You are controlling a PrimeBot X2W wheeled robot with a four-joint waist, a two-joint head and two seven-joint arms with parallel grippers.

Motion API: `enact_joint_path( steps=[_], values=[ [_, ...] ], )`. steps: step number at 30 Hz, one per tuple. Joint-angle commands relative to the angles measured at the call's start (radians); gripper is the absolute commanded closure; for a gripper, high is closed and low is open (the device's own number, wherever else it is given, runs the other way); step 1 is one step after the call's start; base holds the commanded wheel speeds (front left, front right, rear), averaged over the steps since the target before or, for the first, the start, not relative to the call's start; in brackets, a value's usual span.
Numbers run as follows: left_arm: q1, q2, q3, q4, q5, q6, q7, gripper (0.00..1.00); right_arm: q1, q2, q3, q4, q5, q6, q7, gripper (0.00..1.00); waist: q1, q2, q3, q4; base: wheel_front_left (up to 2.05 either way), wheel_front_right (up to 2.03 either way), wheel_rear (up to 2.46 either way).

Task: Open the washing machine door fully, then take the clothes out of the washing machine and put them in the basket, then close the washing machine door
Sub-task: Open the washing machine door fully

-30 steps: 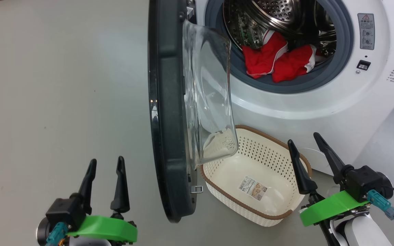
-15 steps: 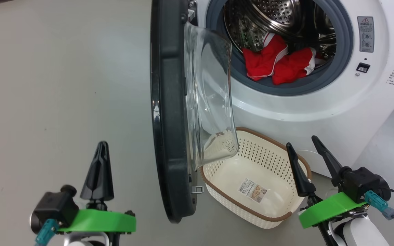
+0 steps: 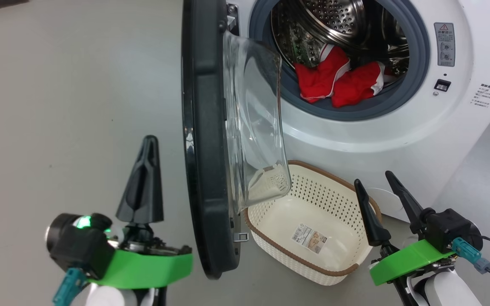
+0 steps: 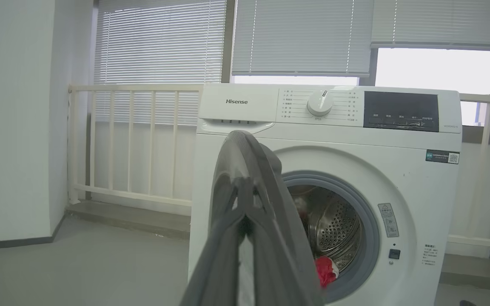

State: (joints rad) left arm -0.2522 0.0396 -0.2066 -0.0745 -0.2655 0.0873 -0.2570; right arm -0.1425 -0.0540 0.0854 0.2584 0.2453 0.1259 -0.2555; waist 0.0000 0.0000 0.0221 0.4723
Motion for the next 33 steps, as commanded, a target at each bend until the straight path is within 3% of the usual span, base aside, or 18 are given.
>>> enact_joint_path(
  steps=[1, 12, 26, 33],
  values=[
    [-0.041, 0.011, 0.011, -0.033, 0.014, -0.007, -0.004, 1.00, -0.010, 0.004, 0.028, -0.021, 0.002, 0.005, -0.006, 0.00, 0.0000, 0.0000, 0.002, -0.002, 0.00, 0.00, 0.00],
    [-0.037, 0.011, -0.168, -0.009, -0.017, -0.041, 0.055, 1.00, -0.020, 0.004, 0.027, -0.021, 0.005, 0.005, -0.006, 0.00, 0.0000, 0.0000, 0.022, -0.015, 0.00, 0.00, 0.00],
    [-0.017, 0.011, -0.233, 0.085, -0.061, -0.039, 0.125, 1.00, -0.028, 0.004, 0.019, -0.014, -0.002, 0.005, -0.006, 0.00, 0.0000, 0.0000, 0.042, -0.011, 0.00, 0.00, 0.00],
    [0.005, 0.011, -0.238, 0.114, -0.081, -0.019, 0.149, 1.00, -0.028, 0.004, 0.016, -0.004, 0.005, 0.005, -0.006, 0.00, 0.0000, 0.0000, 0.034, -0.006, 0.00, 0.00, 0.00]
  ],
)
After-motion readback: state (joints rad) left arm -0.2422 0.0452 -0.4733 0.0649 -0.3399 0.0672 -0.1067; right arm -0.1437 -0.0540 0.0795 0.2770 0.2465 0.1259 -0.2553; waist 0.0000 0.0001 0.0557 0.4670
